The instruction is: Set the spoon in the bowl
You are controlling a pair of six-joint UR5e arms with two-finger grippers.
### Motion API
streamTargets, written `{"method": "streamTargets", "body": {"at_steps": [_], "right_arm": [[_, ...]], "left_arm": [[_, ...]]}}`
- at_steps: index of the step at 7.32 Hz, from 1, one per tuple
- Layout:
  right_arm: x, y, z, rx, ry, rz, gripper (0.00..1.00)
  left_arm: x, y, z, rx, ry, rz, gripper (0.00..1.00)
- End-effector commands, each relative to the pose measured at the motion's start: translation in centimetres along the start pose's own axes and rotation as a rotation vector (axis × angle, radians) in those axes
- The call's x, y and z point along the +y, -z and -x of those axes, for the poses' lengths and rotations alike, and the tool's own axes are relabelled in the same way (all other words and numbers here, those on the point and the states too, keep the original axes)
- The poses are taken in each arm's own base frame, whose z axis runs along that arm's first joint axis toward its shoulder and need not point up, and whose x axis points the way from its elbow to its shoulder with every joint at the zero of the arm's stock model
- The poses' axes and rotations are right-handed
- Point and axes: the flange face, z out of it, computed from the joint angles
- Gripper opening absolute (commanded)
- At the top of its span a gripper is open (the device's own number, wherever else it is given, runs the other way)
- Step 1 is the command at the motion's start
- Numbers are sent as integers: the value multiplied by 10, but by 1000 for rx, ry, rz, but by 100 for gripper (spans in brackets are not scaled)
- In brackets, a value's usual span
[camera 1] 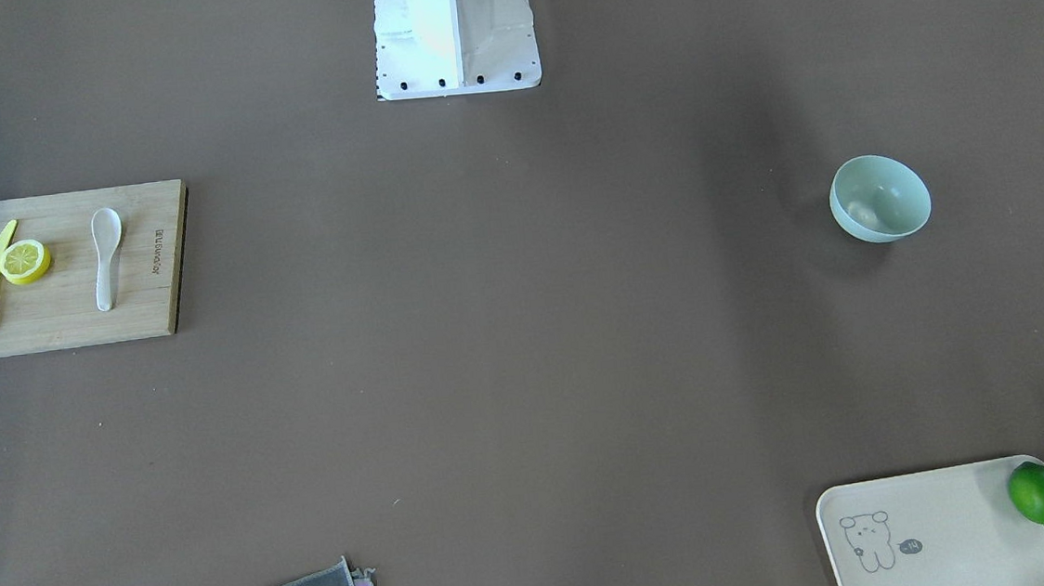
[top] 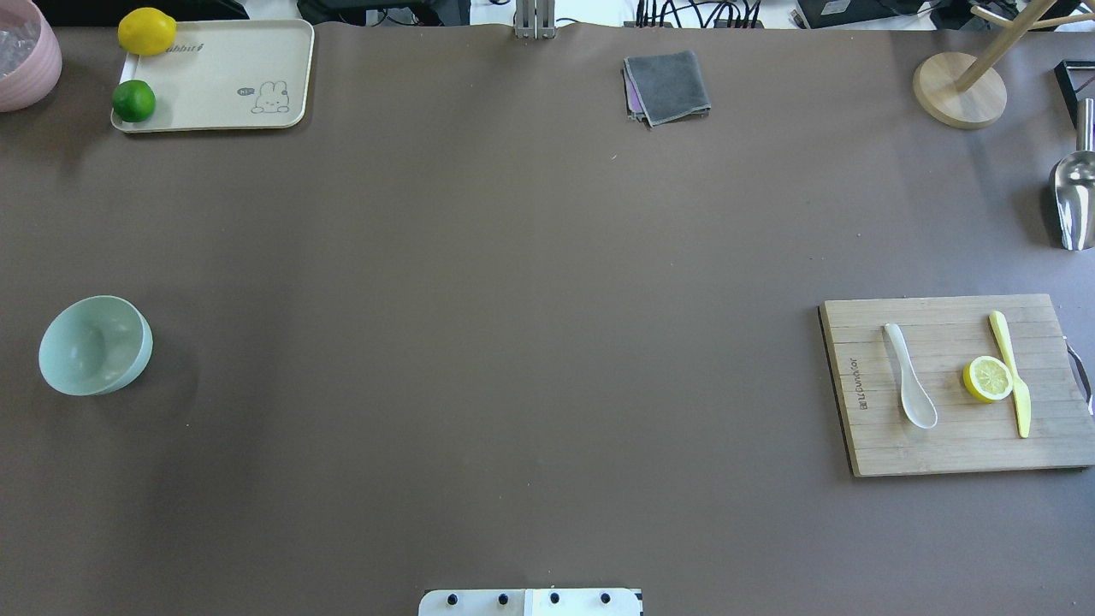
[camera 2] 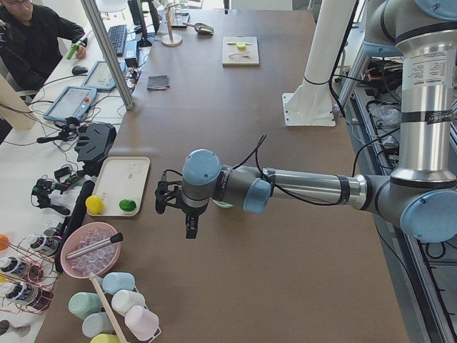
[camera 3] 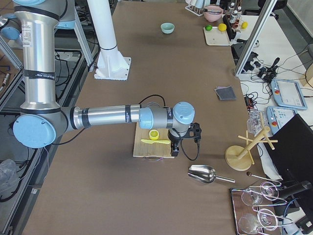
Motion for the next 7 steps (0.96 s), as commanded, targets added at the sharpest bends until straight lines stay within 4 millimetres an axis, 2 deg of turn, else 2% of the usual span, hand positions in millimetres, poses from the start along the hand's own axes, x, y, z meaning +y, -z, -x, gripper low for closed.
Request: {"method": "streamTargets", "body": {"at_steps": [1, 2, 3, 4, 5, 6, 7], "right_arm": [[-2, 3, 4, 0, 8, -8, 100], [-5, 21, 24, 2, 51, -45, 100], [-10, 22, 26, 4, 53, -46, 100], [-17, 21, 27, 3, 58, -46, 100], [-35, 17, 57, -11, 115, -44, 100], [-36, 15, 67, -23, 134, -40, 100], [-42, 17, 75, -75, 137, -36, 100]], "left_arm": [[0, 0, 0, 0, 8, 0, 98], [-5, 8, -12, 14, -12, -17, 98], [-12, 15, -26, 22, -46, -35, 98], [-14, 10, -39, 38, -93, -42, 98], [-14, -4, -46, 58, -151, -57, 98], [-12, -30, -54, 67, -178, -25, 98], [-24, -28, -68, 80, -196, -44, 98]]}}
